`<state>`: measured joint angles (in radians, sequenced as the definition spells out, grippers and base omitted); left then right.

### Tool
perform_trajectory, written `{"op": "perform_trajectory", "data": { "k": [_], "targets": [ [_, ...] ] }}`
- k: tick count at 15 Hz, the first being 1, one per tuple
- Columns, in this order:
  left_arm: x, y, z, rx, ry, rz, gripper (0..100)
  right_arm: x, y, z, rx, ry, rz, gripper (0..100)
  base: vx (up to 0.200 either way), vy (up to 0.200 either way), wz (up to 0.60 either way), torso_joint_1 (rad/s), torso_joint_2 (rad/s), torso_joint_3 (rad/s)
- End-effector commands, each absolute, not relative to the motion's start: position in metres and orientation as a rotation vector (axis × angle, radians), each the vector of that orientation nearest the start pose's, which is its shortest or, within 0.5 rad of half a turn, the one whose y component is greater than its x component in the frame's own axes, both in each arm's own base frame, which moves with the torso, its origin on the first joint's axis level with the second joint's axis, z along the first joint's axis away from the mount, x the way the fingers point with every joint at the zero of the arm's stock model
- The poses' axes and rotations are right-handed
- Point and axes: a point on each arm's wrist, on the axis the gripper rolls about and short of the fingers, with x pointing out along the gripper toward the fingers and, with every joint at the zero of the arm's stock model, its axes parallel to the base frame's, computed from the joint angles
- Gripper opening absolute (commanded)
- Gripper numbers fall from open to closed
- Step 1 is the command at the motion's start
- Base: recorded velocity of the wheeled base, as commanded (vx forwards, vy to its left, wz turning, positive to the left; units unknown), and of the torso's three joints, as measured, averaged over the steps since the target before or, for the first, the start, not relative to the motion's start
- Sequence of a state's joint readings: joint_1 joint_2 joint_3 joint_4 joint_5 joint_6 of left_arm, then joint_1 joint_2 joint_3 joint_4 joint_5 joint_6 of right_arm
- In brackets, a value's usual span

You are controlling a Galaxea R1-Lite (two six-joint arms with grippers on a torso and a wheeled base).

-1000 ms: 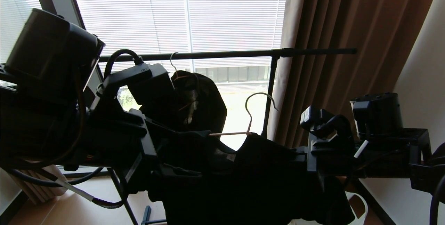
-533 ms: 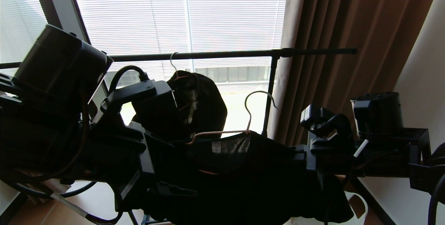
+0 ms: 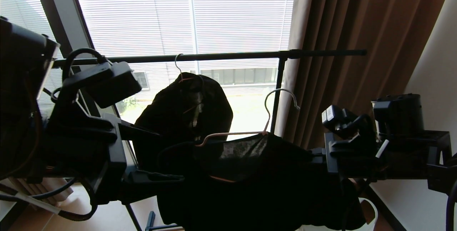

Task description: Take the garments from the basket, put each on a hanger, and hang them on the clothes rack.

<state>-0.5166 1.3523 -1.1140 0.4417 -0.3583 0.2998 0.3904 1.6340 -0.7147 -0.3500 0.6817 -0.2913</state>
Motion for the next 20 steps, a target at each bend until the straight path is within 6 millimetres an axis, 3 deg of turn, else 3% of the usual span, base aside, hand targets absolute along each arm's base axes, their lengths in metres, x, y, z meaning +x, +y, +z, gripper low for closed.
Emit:
{"op": "perform_trajectory", "data": {
  "k": [1, 3, 6, 8, 14, 20],
  "targets": [
    [0.166, -0.080, 0.252, 0.326, 0.482, -0.876, 100, 0.241, 0.101, 0.158, -0.139, 0.410, 1.130, 0, 0.000, 0.000, 0.00, 0.000, 0.00, 0.000],
    [0.177, -0.065, 0.230, 0.403, 0.399, -0.829, 100, 0.239, 0.098, 0.159, -0.133, 0.398, 1.158, 0, 0.000, 0.000, 0.00, 0.000, 0.00, 0.000],
    [0.184, -0.059, 0.227, 0.452, 0.353, -0.800, 100, 0.237, 0.097, 0.155, -0.147, 0.402, 1.164, 0, 0.000, 0.000, 0.00, 0.000, 0.00, 0.000],
    [0.189, -0.061, 0.228, 0.482, 0.304, -0.799, 100, 0.235, 0.097, 0.153, -0.148, 0.409, 1.167, 0, 0.000, 0.000, 0.00, 0.000, 0.00, 0.000],
    [0.204, -0.071, 0.202, 0.589, 0.216, -0.914, 100, 0.236, 0.099, 0.155, -0.158, 0.410, 1.146, 0, 0.000, 0.000, 0.00, 0.000, 0.00, 0.000],
    [0.213, -0.084, 0.197, 0.619, 0.185, -0.948, 100, 0.236, 0.110, 0.161, -0.184, 0.397, 1.141, 0, 0.000, 0.000, 0.00, 0.000, 0.00, 0.000]
  ]
}}
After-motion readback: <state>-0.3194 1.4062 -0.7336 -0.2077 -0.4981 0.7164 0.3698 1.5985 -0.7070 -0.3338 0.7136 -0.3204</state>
